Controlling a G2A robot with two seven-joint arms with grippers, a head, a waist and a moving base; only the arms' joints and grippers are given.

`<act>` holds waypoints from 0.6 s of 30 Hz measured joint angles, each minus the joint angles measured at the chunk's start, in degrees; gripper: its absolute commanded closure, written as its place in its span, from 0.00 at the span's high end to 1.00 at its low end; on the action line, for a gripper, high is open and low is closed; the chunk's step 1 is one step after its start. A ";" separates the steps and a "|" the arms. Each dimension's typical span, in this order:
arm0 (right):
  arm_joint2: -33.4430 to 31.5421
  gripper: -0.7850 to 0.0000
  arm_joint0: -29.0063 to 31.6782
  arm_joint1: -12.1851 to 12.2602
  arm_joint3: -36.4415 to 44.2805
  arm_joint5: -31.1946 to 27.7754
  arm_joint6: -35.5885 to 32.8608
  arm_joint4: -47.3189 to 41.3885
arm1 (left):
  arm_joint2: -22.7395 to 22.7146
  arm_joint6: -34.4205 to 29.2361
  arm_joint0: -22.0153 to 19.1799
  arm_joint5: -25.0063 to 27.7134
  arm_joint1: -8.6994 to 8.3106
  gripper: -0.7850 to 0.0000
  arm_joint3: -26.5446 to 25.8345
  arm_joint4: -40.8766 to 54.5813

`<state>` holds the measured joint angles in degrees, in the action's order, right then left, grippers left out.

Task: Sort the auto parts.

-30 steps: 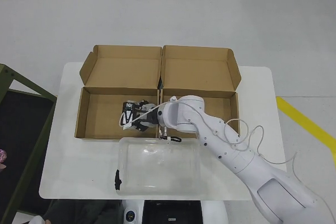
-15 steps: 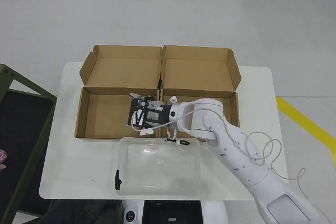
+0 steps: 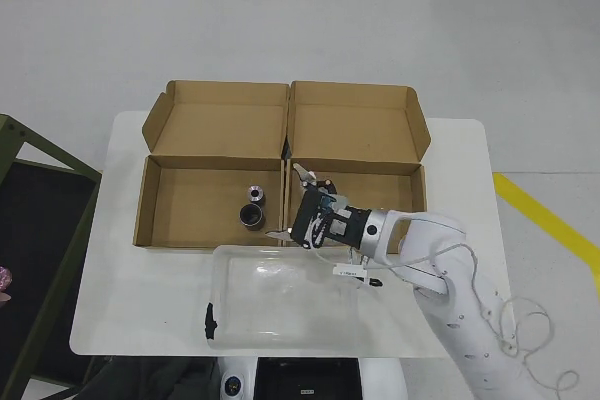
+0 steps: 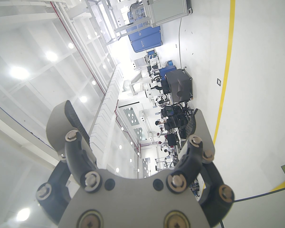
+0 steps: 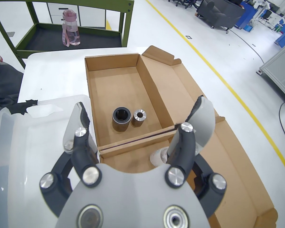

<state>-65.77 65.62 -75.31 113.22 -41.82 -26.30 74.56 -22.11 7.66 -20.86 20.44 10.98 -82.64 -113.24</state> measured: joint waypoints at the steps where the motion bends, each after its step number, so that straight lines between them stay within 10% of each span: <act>1: -1.15 0.92 1.18 0.27 0.71 -0.21 0.34 0.30 | 0.00 0.00 0.00 0.00 0.00 1.00 0.00 0.00; 18: -20.81 1.00 23.66 3.56 6.35 1.97 18.02 5.87 | 0.00 0.00 0.00 0.00 0.00 1.00 0.00 0.00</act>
<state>-86.59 89.28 -71.75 119.58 -39.85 -8.28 80.44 -22.11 7.66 -20.86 20.44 10.98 -82.64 -113.24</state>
